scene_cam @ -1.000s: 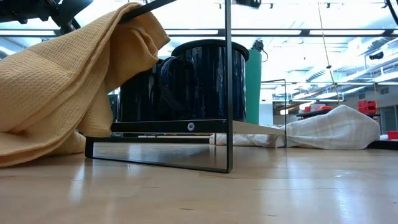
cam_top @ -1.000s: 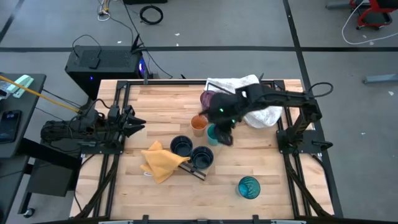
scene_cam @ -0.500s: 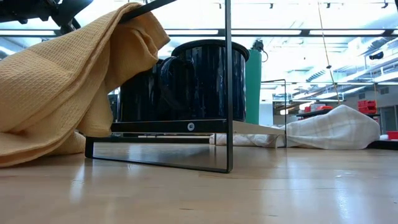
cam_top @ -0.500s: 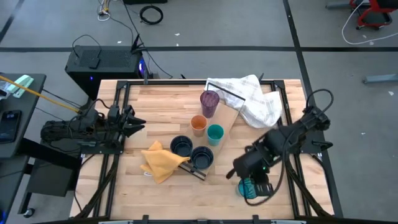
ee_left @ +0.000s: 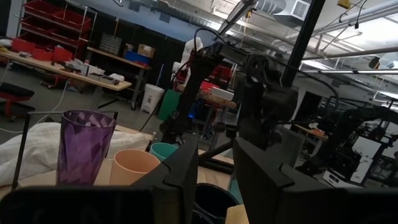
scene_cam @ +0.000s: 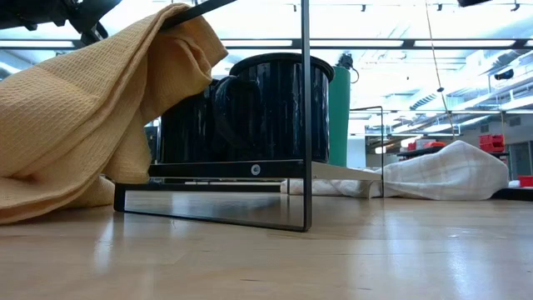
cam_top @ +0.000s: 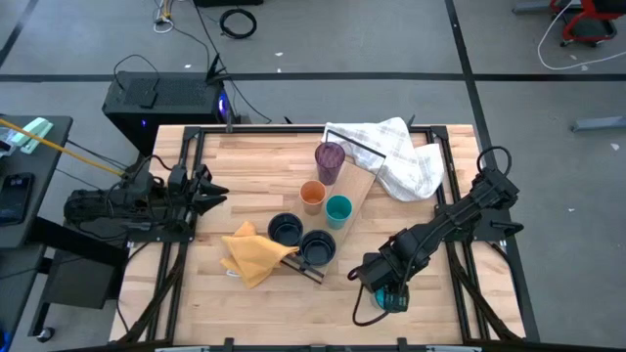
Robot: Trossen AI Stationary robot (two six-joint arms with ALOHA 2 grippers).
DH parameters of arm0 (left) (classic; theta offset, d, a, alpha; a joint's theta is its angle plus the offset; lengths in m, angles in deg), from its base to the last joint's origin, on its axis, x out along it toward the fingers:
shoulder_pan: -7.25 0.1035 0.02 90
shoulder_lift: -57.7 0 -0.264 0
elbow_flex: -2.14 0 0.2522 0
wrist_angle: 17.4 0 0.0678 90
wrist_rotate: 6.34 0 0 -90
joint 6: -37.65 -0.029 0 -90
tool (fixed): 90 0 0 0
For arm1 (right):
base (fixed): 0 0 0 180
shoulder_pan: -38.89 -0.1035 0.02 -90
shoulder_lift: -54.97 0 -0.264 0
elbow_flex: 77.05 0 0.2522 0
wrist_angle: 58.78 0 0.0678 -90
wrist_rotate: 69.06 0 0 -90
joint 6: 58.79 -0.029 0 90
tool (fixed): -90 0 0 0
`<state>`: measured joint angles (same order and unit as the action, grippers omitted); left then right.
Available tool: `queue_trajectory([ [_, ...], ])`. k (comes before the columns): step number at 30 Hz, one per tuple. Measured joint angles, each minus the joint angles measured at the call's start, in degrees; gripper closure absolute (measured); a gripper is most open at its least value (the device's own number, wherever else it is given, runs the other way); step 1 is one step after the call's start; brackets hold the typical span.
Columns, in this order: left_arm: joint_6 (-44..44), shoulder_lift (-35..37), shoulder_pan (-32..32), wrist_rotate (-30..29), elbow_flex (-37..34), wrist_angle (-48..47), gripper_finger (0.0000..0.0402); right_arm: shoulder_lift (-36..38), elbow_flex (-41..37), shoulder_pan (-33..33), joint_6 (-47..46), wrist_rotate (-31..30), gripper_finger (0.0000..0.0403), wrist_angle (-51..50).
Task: Stack small to large cups/mugs on shelf
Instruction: Put the blue cup on the shelf
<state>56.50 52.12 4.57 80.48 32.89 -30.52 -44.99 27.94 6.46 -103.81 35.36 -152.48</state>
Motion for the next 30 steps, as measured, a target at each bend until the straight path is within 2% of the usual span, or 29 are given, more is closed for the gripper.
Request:
queue_trajectory([
  [10, 0.2, 0.0, 0.0, 0.0, 0.0, 0.0, 0.0292, 0.0, -1.8, -0.4, -6.5, -7.4, 0.0226, 7.2],
  [20, 0.0, 0.0, 0.0, 0.0, 0.0, 0.0, 0.0292, 0.0, -1.9, -1.1, -6.0, -7.7, 0.0229, 7.4],
  [30, 0.0, 0.0, 0.0, 0.0, 0.0, 0.2, 0.0292, 0.1, -6.1, -1.1, -7.1, -7.1, 0.0235, 10.1],
])
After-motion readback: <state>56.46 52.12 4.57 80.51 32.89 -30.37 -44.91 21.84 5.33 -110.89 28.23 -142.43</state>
